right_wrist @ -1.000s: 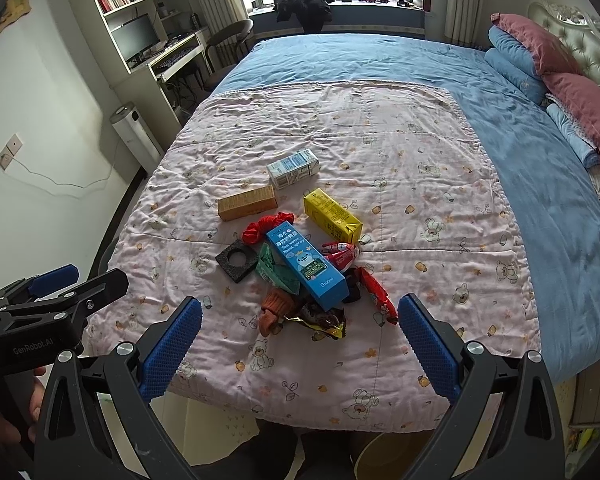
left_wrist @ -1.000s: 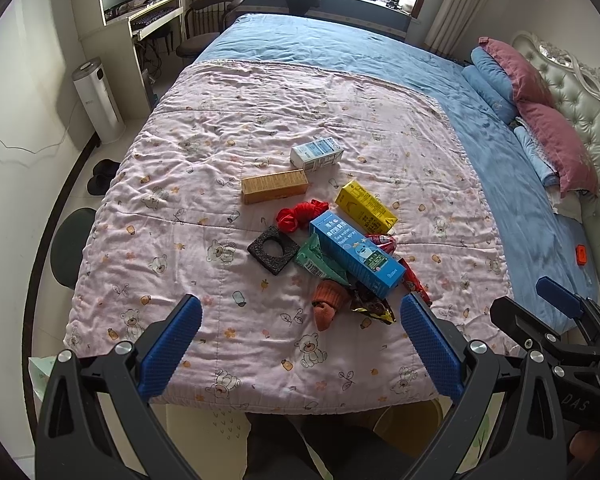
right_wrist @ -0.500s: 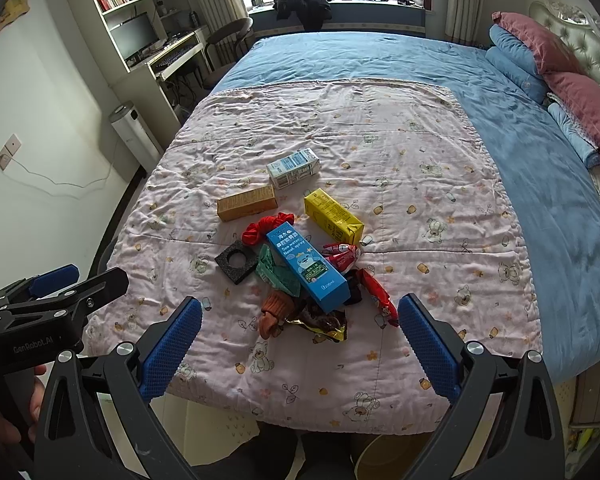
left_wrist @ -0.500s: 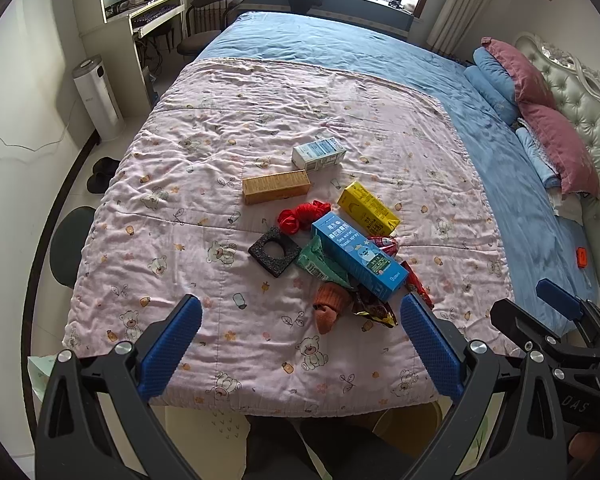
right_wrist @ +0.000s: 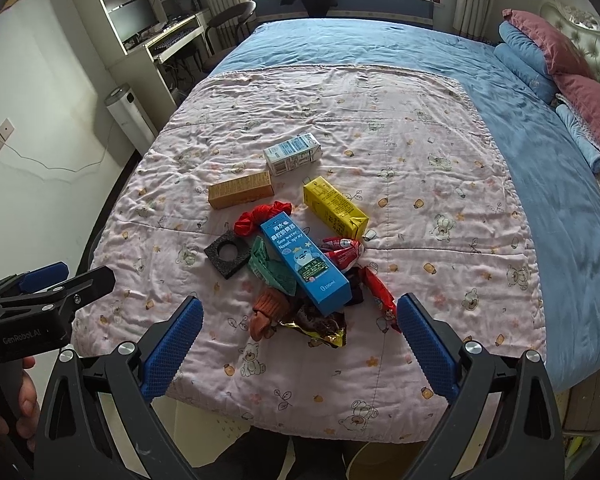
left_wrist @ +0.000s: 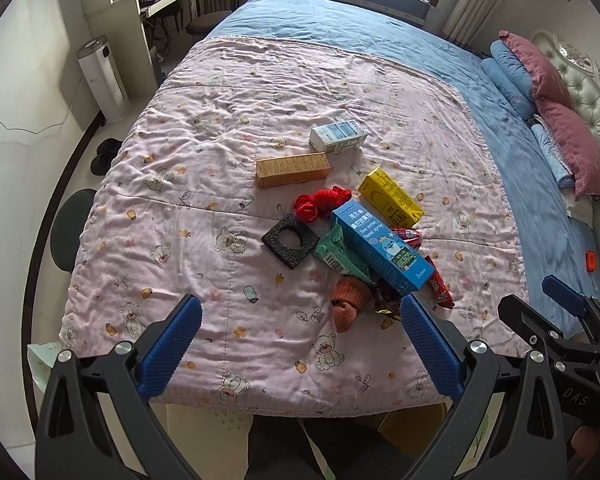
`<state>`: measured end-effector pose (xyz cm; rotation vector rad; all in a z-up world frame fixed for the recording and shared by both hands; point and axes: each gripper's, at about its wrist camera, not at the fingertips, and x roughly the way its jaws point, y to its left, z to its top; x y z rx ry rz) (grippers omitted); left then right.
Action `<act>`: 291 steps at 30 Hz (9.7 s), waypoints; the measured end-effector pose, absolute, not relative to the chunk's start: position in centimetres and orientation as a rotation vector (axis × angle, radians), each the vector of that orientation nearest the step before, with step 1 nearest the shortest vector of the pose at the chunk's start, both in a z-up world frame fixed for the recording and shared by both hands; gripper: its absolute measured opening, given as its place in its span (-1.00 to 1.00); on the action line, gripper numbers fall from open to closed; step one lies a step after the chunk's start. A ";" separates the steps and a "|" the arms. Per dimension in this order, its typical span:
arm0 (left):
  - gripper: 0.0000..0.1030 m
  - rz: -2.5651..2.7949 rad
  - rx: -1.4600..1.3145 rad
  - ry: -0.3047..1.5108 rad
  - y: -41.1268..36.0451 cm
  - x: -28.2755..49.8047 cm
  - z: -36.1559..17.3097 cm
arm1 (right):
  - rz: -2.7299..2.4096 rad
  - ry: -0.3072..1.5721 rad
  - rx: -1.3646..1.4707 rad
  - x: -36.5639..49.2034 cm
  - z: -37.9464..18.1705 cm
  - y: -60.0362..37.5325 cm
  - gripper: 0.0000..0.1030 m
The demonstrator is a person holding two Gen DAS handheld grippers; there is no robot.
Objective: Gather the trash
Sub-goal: 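Grasp the blue nasal spray box with the right gripper while the left gripper approaches the green wrapper, then grasp the green wrapper with the left gripper, then carry both items to the yellow wastebasket and open both grippers to drop them, then move both tools back over the bed toward the remaining items, then grasp the black foam square with the left gripper, then grasp the red cloth with the right gripper, then carry foam and red cloth to the wastebasket and open both grippers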
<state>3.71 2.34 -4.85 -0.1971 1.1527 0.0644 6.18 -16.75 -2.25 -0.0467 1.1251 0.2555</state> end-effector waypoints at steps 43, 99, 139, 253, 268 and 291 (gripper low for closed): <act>0.91 0.024 -0.415 1.396 -1.4 13.9 -21.9 | 0.551 1.334 -0.120 17.0 -18.7 -19.2 -0.09; -0.52 -0.690 0.015 1.391 -18.9 0.1 -12.2 | -0.162 1.089 0.439 -10.8 -6.5 -35.1 -0.09; 0.53 -0.760 0.310 1.657 -34.9 -14.7 -25.9 | -0.321 1.348 0.633 -28.7 -17.9 -47.7 0.19; -0.54 -0.002 -0.334 1.460 12.0 20.9 -27.7 | 0.440 1.503 0.036 27.9 -28.8 -6.0 -0.26; -0.54 -0.141 -0.275 1.388 7.9 19.5 -21.5 | 0.360 1.397 0.139 22.7 -20.6 -10.1 -0.29; -0.54 -0.589 0.040 1.410 -10.6 7.5 -17.1 | -0.060 1.270 0.404 0.4 -13.0 -27.8 -0.28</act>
